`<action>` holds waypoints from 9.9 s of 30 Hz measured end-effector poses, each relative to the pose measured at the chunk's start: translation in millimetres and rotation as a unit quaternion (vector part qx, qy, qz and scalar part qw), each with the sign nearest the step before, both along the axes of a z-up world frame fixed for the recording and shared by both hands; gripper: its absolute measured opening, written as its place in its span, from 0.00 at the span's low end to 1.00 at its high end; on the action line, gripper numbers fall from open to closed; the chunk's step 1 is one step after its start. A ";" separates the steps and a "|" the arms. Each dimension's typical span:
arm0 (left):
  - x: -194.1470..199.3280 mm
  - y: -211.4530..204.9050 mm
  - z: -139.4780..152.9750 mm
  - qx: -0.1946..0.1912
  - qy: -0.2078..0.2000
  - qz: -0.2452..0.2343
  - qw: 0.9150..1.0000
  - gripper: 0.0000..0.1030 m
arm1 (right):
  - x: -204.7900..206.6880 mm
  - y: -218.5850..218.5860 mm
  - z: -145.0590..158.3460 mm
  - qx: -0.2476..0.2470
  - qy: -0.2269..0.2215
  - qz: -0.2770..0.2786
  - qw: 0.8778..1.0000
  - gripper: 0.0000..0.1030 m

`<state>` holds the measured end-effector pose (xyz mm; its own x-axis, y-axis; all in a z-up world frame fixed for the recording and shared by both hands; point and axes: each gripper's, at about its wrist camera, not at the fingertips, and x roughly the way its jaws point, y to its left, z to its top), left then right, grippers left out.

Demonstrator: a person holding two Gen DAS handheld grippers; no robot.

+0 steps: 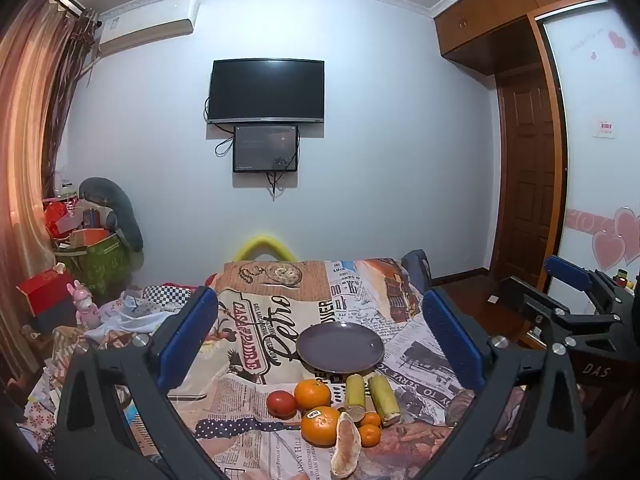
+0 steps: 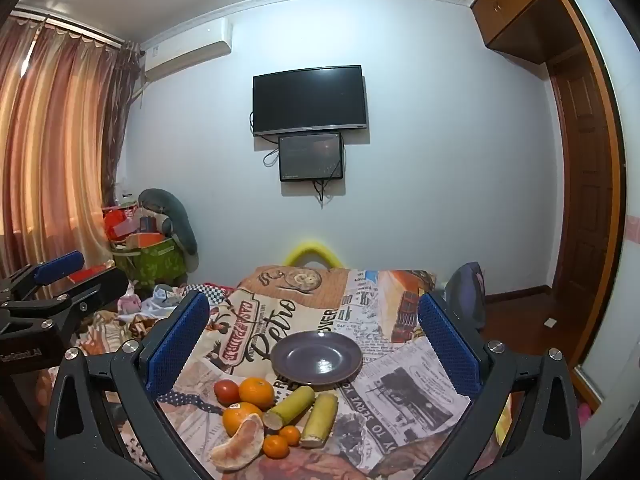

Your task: Organize fruits

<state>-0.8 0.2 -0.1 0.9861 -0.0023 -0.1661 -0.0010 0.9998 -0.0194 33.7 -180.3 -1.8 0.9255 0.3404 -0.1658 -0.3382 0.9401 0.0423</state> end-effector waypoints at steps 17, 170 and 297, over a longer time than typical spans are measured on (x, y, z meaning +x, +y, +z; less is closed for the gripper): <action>3.3 4.2 -1.4 -0.001 0.016 -0.010 1.000 1.00 | -4.3 1.0 1.7 0.001 -0.006 -0.001 1.000 1.00; 161.1 33.6 -213.4 -0.028 0.381 -0.095 0.919 0.76 | 114.5 17.7 -110.4 -0.044 0.262 0.111 0.958 0.31; 278.0 31.3 -131.7 -0.003 0.313 -0.075 0.947 0.71 | 215.8 16.8 -110.1 -0.091 0.263 0.073 0.958 0.46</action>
